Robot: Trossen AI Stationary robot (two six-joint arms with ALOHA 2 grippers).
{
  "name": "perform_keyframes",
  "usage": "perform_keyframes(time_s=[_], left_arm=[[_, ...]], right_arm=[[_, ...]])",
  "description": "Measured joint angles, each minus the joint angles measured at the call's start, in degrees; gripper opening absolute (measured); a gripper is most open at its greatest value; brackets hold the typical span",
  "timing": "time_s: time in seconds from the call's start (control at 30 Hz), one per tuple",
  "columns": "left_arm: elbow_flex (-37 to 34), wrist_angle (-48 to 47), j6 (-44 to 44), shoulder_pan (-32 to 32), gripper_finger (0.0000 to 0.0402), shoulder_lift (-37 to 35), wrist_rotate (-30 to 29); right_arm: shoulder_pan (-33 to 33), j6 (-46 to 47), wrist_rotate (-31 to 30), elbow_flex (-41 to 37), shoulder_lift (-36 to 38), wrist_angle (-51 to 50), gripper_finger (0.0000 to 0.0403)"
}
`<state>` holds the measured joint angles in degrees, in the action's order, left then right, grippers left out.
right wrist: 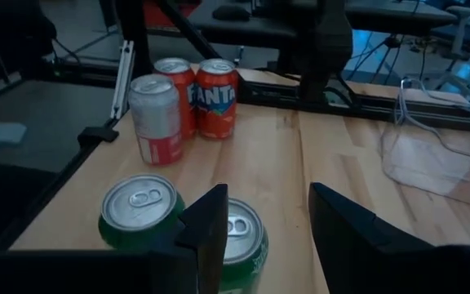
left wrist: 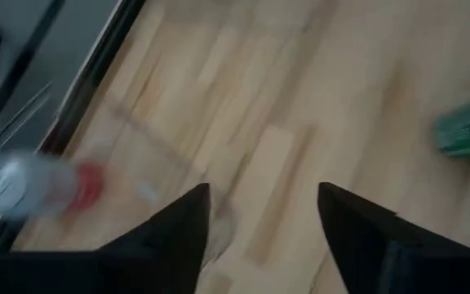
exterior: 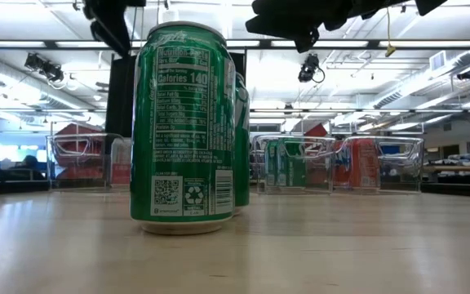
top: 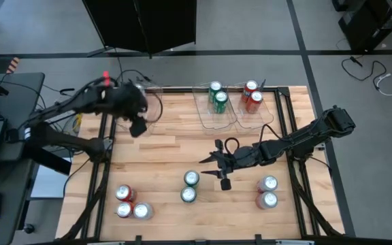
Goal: Sort soda cans
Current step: Put the bottom left pink-white soda can into the left transparent bin
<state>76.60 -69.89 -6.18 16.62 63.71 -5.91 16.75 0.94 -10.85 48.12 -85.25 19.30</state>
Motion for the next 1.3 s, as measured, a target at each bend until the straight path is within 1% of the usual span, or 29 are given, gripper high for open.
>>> perform_keyframes(time_s=[0.13,0.23,0.37,0.5,0.57,0.67,0.8,0.9,0.97,1.07,1.17,1.3], left_arm=[[-6.0,7.4,-3.3,-7.5,0.0181,-4.4,-1.5],[-11.5,12.4,-5.2,-12.5,0.016,-6.9,-1.7],[-17.3,17.1,-6.6,-20.7,0.0148,-8.0,-1.7],[-18.8,20.2,-9.4,-29.8,0.0148,-5.9,-1.7],[-18.4,20.6,-11.2,-34.0,0.0148,-4.4,-1.5],[-17.9,23.1,-15.6,-38.3,0.0148,-1.8,0.3],[-17.9,26.2,-22.3,-40.5,0.0148,2.0,7.5],[-17.9,24.3,-30.7,-41.9,0.0148,4.6,12.8],[-17.2,21.7,-35.1,-44.0,0.0148,6.2,14.4],[-12.8,16.1,-39.1,-47.7,0.0147,8.7,14.4],[-5.9,8.6,-42.2,-50.3,0.0147,12.0,12.4],[2.4,2.7,-47.7,-53.6,0.0147,16.2,10.2]], right_arm=[[0.0,0.4,0.0,0.0,0.0,0.4,0.0159],[0.0,1.3,0.0,0.0,0.0,0.4,0.016],[0.0,1.9,0.0,0.0,0.0,0.4,0.016],[0.0,2.3,0.0,0.0,0.0,0.3,0.0162],[0.0,2.4,0.0,0.0,0.0,0.3,0.0161],[0.0,2.4,0.0,0.0,0.0,0.3,0.0161],[0.0,2.4,0.0,0.0,0.0,0.3,0.0162],[0.0,2.4,0.0,0.0,0.0,0.3,0.0161],[0.0,2.4,0.0,0.0,0.0,0.1,0.016],[0.0,2.4,0.0,0.0,0.0,0.1,0.016],[0.0,2.4,0.0,0.0,0.0,0.1,0.016],[0.0,2.4,0.0,0.0,0.0,0.0,0.016]])
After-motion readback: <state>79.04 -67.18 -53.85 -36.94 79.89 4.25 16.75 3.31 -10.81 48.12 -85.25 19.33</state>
